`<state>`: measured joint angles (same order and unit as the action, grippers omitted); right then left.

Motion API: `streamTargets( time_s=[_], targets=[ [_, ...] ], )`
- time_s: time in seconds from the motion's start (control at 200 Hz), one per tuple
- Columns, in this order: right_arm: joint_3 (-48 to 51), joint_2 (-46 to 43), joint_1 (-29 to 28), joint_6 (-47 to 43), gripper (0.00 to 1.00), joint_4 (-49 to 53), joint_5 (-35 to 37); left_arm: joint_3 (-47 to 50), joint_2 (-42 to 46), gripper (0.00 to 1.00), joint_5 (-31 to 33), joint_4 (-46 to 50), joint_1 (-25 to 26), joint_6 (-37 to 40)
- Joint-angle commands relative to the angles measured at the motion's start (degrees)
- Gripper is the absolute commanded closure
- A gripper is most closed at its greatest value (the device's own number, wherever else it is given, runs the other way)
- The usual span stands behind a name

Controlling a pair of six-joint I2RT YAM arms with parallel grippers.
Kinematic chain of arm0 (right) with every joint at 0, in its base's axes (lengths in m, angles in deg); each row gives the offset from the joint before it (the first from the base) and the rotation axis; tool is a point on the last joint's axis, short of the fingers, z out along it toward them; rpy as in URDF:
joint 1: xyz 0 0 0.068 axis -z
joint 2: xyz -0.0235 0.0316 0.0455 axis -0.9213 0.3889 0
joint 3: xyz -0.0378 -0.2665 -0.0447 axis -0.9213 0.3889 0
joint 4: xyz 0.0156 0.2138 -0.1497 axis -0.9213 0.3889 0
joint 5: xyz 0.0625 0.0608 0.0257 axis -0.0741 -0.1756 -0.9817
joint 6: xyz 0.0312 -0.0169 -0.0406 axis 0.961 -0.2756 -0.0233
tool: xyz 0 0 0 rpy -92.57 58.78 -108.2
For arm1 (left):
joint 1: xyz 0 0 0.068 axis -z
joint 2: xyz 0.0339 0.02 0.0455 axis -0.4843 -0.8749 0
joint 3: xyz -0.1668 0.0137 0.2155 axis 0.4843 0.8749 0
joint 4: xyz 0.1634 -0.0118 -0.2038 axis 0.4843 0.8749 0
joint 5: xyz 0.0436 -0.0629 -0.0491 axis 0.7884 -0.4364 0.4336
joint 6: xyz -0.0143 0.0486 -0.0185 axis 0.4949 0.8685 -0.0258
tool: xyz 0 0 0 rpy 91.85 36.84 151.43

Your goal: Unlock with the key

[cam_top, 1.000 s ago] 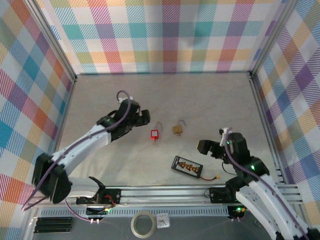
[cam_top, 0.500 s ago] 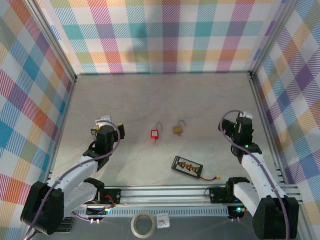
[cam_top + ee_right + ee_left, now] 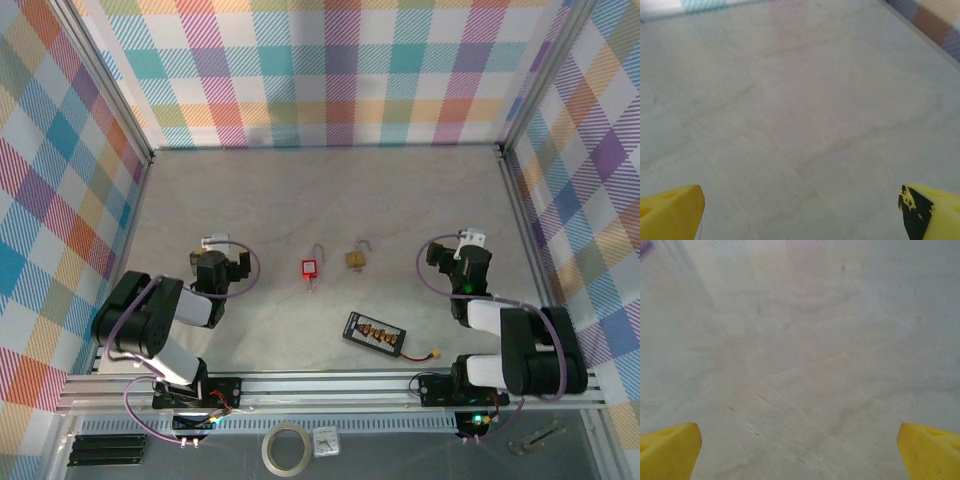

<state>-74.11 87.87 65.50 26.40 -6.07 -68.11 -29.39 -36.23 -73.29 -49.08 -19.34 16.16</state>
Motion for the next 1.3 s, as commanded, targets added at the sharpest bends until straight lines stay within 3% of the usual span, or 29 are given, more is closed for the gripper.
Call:
streamTargets(
  time_s=[0.0,0.05,0.225,0.28,0.3,0.335,0.38,0.435,0.6,0.735,0.83,0.885,0.925,0.97,1.295],
  targets=[
    [-0.7,4.3,-1.3,-3.8,0.01,-13.9,-2.7,-5.9,0.2,0.0,-8.5,0.2,-4.1,-1.2],
    [-4.4,4.6,-1.4,-3.8,0.01,-6.7,-2.6,-8.3,0.6,0.0,-11.5,5.9,-6.1,-3.1],
    [-29.1,15.0,-1.2,-1.3,0.01,29.7,1.8,-8.0,0.4,0.0,-12.0,5.0,-6.6,-3.3],
    [-37.6,20.8,-0.2,-0.3,0.0,40.0,0.0,-7.9,0.3,0.0,-12.1,4.6,-6.5,-3.3],
    [-38.8,21.6,-0.1,-0.7,0.09,41.5,-1.2,-8.0,0.4,0.0,-12.0,4.8,-6.5,-3.3],
    [-34.8,18.5,-0.3,-2.0,0.14,36.5,-2.7,-7.9,0.3,0.0,-12.0,4.7,-6.6,-3.3],
    [-21.2,9.6,0.1,-2.0,0.0,19.8,-3.4,-7.9,0.4,0.0,-12.1,4.7,-6.6,-3.3],
    [-8.2,2.7,3.0,2.0,0.01,3.0,-3.4,-8.0,0.3,0.0,-12.0,4.7,-6.6,-3.3],
    [-4.1,1.1,4.7,3.5,0.01,-2.7,-4.7,-7.8,0.3,0.0,-12.0,4.6,-6.5,-3.3],
    [2.5,3.9,4.1,0.4,0.01,-17.9,-9.7,-7.8,0.4,0.0,-12.0,4.6,-6.6,-3.3],
    [-0.3,9.9,1.2,-4.8,0.01,-19.7,-12.9,-7.9,0.4,0.0,-12.1,4.6,-6.5,-3.3],
    [-5.5,8.5,-1.6,-6.9,0.01,-7.1,-9.4,-7.9,0.4,0.0,-12.1,4.6,-6.6,-3.3],
    [-8.3,10.5,-1.5,-5.7,0.01,-5.5,-6.9,-7.8,0.4,0.0,-12.1,4.6,-6.6,-3.3],
    [-9.2,9.2,0.9,-3.8,0.01,-1.4,-10.1,-7.8,0.3,0.0,-12.1,4.6,-6.5,-3.3],
    [-8.6,9.4,1.0,-4.0,0.01,-3.0,-10.2,-7.8,0.3,0.0,-12.1,4.6,-6.5,-3.3]
  ],
)
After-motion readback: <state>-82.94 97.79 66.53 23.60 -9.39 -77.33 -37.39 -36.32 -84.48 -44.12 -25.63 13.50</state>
